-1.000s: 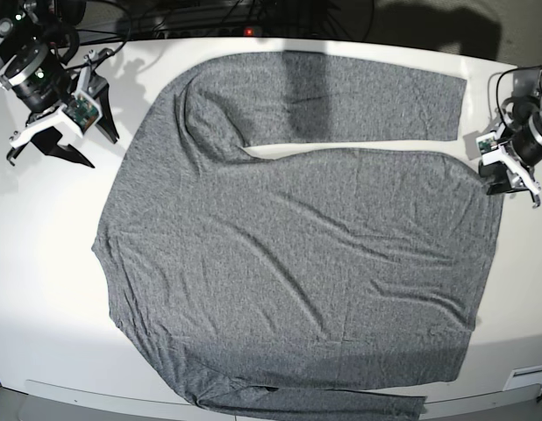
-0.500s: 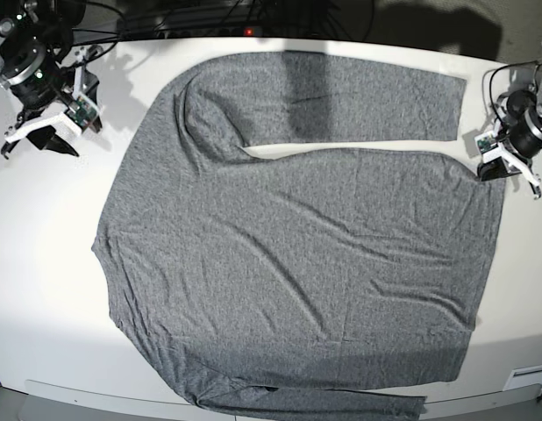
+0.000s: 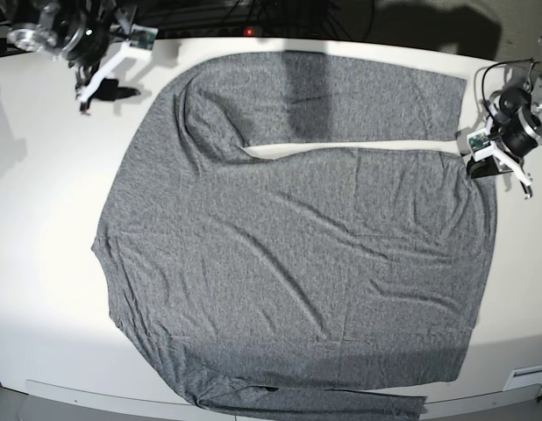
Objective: Fold the T-shirt properly
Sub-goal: 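Close the left gripper on the grey shirt edge, then move the right gripper to the shoulder seam and grasp it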
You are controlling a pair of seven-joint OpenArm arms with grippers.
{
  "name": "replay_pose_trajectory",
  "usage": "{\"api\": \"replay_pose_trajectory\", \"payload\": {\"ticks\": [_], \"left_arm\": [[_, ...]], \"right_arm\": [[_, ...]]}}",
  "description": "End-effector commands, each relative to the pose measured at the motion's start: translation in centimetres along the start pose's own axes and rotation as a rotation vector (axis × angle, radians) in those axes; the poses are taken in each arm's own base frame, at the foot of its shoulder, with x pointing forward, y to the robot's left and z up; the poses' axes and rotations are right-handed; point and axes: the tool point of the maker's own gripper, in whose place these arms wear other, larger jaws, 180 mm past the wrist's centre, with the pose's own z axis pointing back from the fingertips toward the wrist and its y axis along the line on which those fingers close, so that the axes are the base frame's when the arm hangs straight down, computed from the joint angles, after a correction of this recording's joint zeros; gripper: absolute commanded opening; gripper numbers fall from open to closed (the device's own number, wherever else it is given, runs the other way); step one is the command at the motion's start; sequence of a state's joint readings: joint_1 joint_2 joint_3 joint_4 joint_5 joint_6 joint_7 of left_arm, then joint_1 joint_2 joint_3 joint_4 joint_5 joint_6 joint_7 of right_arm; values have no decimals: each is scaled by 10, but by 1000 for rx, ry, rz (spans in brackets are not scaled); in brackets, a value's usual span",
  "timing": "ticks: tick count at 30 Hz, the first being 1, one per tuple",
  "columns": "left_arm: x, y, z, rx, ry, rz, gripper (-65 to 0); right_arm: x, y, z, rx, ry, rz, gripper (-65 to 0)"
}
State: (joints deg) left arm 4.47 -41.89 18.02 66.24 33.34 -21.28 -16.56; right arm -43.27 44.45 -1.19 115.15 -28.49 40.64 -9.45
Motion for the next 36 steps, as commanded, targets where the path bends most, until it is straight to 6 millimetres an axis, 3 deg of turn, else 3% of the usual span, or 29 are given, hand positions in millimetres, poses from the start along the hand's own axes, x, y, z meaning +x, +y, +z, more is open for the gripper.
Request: {"api": "replay_pose_trajectory", "payload": {"ticks": [1, 6, 12, 19, 24, 27, 33, 36], "left_arm": [[-3, -5, 3, -38, 8, -9, -650], [-3, -5, 3, -39, 8, -10, -650], [-2, -5, 3, -38, 7, -10, -650], [-3, -5, 3, -39, 8, -10, -650], [-2, -5, 3, -38, 7, -10, -650], [-2, -5, 3, -38, 7, -10, -650], [-2, -5, 3, -38, 7, -10, -650], [-2, -5, 3, -38, 7, -10, -650]], "right_arm": [[1, -4, -2, -12, -1, 39, -209], [5, 0, -24, 18, -2, 91, -209], [18, -14, -35, -19, -43, 30, -209], [7, -16, -44, -14, -21, 0, -210], [-3, -7, -50, 4, -10, 37, -314], [-4, -5, -51, 12, -19, 36, -328], [-4, -5, -51, 13, -20, 35, -567], [0, -4, -51, 13, -44, 34, -581]]}}
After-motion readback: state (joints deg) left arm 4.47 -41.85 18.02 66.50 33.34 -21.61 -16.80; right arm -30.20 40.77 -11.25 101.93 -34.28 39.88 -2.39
